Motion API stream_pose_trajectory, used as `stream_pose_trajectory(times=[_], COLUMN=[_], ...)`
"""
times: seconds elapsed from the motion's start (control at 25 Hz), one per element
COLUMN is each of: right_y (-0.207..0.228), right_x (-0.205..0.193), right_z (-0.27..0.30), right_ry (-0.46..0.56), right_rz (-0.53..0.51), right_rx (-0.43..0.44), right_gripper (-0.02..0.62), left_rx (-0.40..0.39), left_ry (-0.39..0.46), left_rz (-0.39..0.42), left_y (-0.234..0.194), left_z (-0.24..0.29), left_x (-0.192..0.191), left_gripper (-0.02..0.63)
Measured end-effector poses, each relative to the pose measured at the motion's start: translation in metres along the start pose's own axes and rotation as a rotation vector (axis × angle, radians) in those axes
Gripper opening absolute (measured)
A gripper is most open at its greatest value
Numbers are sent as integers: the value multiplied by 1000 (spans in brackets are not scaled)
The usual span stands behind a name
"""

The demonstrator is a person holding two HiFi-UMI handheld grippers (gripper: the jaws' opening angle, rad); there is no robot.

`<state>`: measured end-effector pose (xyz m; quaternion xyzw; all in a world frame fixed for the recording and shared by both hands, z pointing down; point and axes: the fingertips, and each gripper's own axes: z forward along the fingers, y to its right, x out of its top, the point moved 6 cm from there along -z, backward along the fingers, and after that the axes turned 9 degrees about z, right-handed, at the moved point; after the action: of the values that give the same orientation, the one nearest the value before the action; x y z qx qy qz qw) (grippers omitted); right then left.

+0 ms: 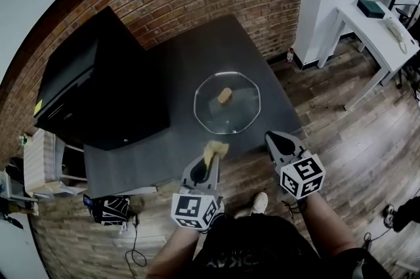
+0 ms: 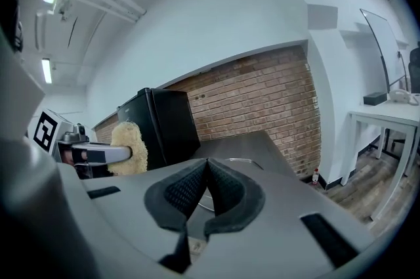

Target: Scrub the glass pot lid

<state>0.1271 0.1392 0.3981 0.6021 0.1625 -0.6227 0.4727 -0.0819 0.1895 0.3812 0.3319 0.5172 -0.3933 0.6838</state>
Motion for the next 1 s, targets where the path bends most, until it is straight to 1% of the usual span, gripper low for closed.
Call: stream_pose_trajectory(times=[0.16,0.28,0.44,0.76,1.0], right_y=[6,10,14,28,36], right_x=[-1,-4,-11,-27,-54], right_z=[8,20,40,84,125], right_ry=[-8,-13,-29,-72,-153], right_rz=[23,31,35,57,66], right_rx=[-5,-26,-76,-199,-261], right_gripper=[18,18,18,18,18], left_rx=[-13,-36,-81,-201,-277], left_ry=[-11,-16,-29,-71,-98], left_rz=[-1,-2,-3,10,-11], left_y=[-2,-10,-28,-63,-89], left_z=[9,18,32,67,91], left_x=[1,-1,-7,-18,-34], left_gripper=[61,63,63,61,61])
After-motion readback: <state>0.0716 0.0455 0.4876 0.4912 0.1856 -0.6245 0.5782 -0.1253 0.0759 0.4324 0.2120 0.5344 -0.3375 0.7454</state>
